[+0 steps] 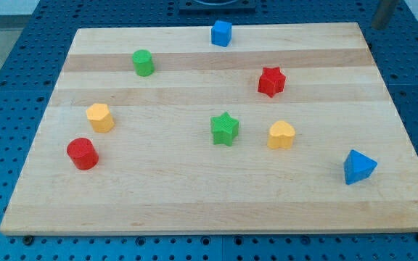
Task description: Point your arm at the blue cube
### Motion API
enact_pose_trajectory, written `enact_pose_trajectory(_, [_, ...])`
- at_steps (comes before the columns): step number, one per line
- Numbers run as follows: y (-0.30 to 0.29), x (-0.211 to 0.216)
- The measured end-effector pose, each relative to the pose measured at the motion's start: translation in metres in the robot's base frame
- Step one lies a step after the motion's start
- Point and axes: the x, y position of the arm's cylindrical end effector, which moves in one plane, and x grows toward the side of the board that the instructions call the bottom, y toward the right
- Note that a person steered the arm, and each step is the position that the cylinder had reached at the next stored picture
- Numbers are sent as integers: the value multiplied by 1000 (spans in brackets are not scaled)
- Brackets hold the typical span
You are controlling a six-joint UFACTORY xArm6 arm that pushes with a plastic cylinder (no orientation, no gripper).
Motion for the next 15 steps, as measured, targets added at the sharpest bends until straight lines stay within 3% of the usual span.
enact_pose_trajectory(4, [10, 3])
enact_pose_trajectory(5, [1, 71])
enact_pose_trajectory(6, [-33, 109])
enact_pose_trajectory(8, [-140, 150])
enact_pose_trajectory(9, [-141, 164])
enact_pose_trajectory(10, [-138, 128])
enact_pose_trajectory(12, [-170, -5])
enact_pose_trajectory(14, [-182, -11])
enact_pose_trajectory(15, [-236, -11])
